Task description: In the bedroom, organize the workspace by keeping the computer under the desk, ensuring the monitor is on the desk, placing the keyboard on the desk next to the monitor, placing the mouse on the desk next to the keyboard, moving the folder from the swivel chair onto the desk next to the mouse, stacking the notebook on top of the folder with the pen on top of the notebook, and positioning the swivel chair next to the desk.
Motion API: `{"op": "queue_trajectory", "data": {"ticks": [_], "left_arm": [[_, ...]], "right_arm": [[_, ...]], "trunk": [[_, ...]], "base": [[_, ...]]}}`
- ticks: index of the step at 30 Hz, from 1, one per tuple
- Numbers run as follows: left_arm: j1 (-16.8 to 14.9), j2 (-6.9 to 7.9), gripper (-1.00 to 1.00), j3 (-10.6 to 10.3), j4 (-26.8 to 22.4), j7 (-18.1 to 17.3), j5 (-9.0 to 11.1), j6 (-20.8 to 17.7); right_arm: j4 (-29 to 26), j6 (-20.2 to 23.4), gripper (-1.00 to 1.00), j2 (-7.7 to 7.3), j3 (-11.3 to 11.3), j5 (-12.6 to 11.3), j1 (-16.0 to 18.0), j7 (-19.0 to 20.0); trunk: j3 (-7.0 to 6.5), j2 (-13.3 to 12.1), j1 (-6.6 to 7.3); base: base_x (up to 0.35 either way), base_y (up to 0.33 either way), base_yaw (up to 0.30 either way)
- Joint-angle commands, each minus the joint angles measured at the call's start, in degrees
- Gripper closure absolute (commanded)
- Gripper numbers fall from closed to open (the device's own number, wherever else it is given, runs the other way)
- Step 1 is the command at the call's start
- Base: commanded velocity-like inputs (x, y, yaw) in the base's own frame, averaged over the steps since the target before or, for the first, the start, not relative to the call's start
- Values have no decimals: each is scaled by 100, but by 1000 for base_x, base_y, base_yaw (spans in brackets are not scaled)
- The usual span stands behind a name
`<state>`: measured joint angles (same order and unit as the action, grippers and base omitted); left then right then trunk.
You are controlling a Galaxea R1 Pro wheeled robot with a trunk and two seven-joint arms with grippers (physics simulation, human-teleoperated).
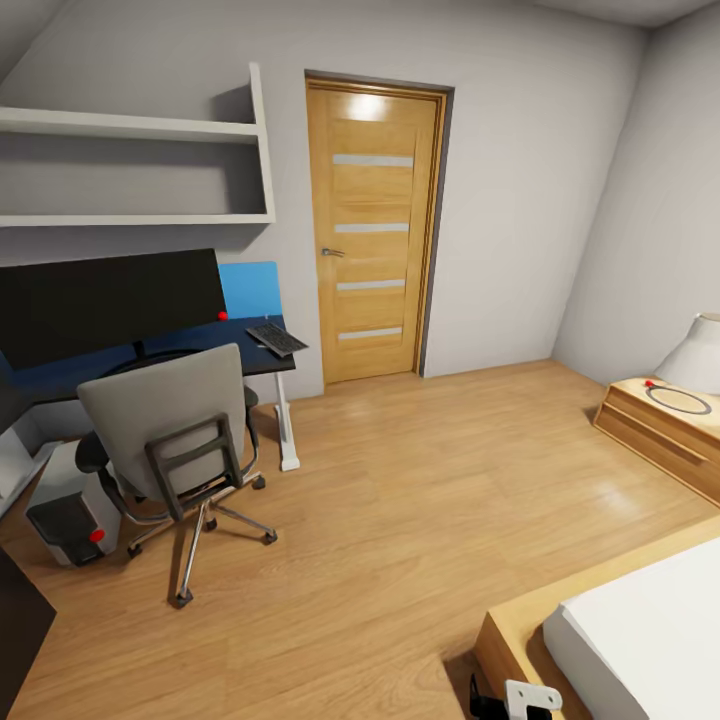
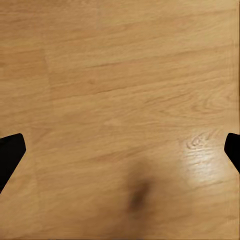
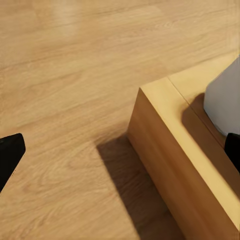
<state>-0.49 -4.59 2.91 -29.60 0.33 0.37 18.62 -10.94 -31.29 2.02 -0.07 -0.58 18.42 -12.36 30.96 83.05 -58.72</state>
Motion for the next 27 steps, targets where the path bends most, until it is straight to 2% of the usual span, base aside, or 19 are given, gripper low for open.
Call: {"op": "queue_trajectory", "data": {"ticks": [1,3,14,21,23,25,27], "left_arm": [[-3,-11,-100,14,60,0,0,73],[-3,-21,-100,2,281,8,-14,148],[-3,-6,-100,6,357,36,7,159],[-3,-3,-100,7,358,48,7,159],[-3,-6,-100,11,358,104,7,159],[-3,-12,-100,9,358,356,7,159],[-3,-9,-100,9,358,393,7,159]], "right_arm": [[7,-25,-100,7,3,-3,4,-11],[37,-100,-100,33,14,9,-3,-5],[72,-194,-100,32,2,6,-5,-24],[82,-392,-100,33,-2,-1,-5,-29],[83,-414,-100,33,-2,2,-5,-29],[90,-427,-100,35,-2,5,-5,-25],[91,-431,-100,35,-2,5,-5,-27]], "trunk": [[5,3,-1],[5,3,-1],[5,3,-1],[5,3,-1],[5,3,-1],[5,3,-1],[5,3,-1]], "base": [[185,10,0],[253,5,0],[317,0,-2],[325,0,-191],[325,0,-255],[325,3,-171],[325,27,-82]]}}
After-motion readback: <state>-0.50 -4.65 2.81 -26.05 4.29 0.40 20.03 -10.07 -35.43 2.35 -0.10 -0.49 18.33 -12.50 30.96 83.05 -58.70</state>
